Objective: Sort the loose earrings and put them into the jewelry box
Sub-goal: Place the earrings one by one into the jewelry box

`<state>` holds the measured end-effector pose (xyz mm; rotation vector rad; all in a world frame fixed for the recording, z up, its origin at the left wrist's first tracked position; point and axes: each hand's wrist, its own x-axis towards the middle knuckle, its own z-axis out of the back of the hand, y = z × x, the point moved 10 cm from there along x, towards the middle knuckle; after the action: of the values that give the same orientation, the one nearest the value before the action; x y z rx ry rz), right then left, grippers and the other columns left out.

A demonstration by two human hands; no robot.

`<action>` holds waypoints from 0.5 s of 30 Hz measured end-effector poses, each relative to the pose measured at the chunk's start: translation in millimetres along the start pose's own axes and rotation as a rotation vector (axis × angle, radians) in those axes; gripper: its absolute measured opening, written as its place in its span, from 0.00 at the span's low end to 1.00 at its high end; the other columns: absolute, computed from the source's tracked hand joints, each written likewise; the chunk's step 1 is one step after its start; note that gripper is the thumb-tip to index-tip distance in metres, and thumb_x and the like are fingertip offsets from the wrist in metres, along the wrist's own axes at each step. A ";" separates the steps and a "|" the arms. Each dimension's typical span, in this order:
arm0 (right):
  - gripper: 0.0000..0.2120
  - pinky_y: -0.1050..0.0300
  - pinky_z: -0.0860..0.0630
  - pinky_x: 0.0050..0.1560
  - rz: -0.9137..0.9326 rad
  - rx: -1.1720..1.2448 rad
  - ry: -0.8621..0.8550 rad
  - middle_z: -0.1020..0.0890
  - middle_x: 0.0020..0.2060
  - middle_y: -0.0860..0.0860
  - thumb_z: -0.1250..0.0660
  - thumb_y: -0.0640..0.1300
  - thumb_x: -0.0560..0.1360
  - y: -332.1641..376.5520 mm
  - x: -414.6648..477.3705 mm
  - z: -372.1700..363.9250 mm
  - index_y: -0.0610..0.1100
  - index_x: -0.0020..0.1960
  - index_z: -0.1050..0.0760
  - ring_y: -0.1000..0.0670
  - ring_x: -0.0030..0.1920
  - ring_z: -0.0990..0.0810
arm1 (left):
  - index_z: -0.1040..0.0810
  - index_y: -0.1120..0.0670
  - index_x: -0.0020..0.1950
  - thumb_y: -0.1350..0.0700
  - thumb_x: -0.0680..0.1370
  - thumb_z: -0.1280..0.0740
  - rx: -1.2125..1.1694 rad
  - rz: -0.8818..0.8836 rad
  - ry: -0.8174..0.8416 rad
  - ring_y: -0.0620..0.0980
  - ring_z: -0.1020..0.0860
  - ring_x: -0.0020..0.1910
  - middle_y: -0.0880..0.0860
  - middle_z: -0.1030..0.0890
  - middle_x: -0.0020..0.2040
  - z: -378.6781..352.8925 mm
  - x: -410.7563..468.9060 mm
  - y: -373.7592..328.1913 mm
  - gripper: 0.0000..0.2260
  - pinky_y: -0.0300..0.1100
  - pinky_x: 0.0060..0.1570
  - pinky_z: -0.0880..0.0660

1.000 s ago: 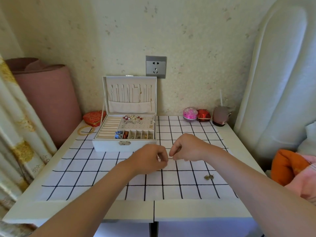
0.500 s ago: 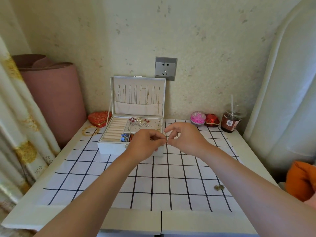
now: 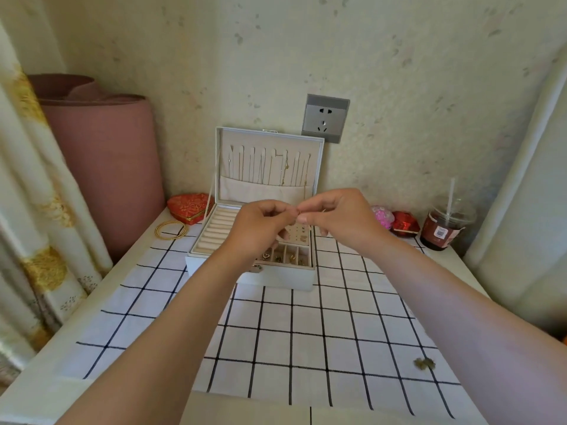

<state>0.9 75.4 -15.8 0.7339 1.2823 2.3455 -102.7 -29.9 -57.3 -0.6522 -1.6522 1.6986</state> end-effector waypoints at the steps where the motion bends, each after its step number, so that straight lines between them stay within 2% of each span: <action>1: 0.07 0.66 0.27 0.29 0.003 0.025 -0.004 0.14 0.35 0.52 0.23 0.36 0.70 1.1 4.2 -0.3 0.45 0.46 0.14 0.57 0.25 0.25 | 0.15 0.54 0.47 0.57 0.77 0.29 -0.021 0.014 0.001 0.44 0.22 0.31 0.51 0.17 0.40 1.4 3.1 -0.3 0.03 0.37 0.27 0.28; 5: 0.06 0.68 0.32 0.25 -0.011 0.113 -0.019 0.17 0.29 0.57 0.24 0.36 0.72 -0.1 19.5 -4.0 0.43 0.47 0.15 0.52 0.26 0.28 | 0.16 0.56 0.50 0.56 0.77 0.29 -0.126 0.061 -0.004 0.45 0.23 0.31 0.51 0.17 0.41 8.3 14.6 1.7 0.05 0.35 0.27 0.28; 9: 0.06 0.67 0.32 0.25 -0.023 0.110 -0.045 0.16 0.33 0.52 0.26 0.37 0.73 -8.4 30.8 -10.4 0.39 0.50 0.15 0.50 0.26 0.28 | 0.16 0.57 0.52 0.56 0.78 0.30 -0.135 0.092 -0.005 0.44 0.22 0.32 0.51 0.17 0.43 15.7 20.6 8.0 0.06 0.34 0.28 0.27; 11: 0.05 0.67 0.31 0.26 -0.043 0.090 -0.073 0.16 0.32 0.55 0.26 0.37 0.74 -15.8 35.0 -10.5 0.40 0.49 0.15 0.51 0.25 0.27 | 0.16 0.55 0.52 0.56 0.78 0.30 -0.068 0.077 -0.029 0.42 0.22 0.32 0.51 0.16 0.42 21.7 22.1 10.4 0.06 0.33 0.29 0.26; 13: 0.03 0.66 0.28 0.30 -0.051 -0.005 -0.092 0.16 0.36 0.56 0.26 0.38 0.75 -23.3 38.1 -8.7 0.44 0.48 0.15 0.56 0.26 0.24 | 0.16 0.53 0.51 0.57 0.78 0.29 -0.006 0.057 -0.078 0.42 0.21 0.33 0.51 0.16 0.41 31.1 23.0 12.6 0.05 0.33 0.30 0.25; 15: 0.03 0.65 0.25 0.41 -0.039 -0.232 -0.033 0.16 0.40 0.58 0.26 0.41 0.75 -32.3 40.1 -13.1 0.48 0.46 0.15 0.62 0.35 0.20 | 0.16 0.52 0.51 0.59 0.77 0.29 0.015 0.035 -0.094 0.41 0.21 0.33 0.48 0.16 0.39 36.9 23.8 14.5 0.05 0.33 0.30 0.24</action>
<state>-36.7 105.2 -38.5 0.6643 0.9802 2.3871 -147.6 -35.8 -66.7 -0.6054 -1.6996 1.7890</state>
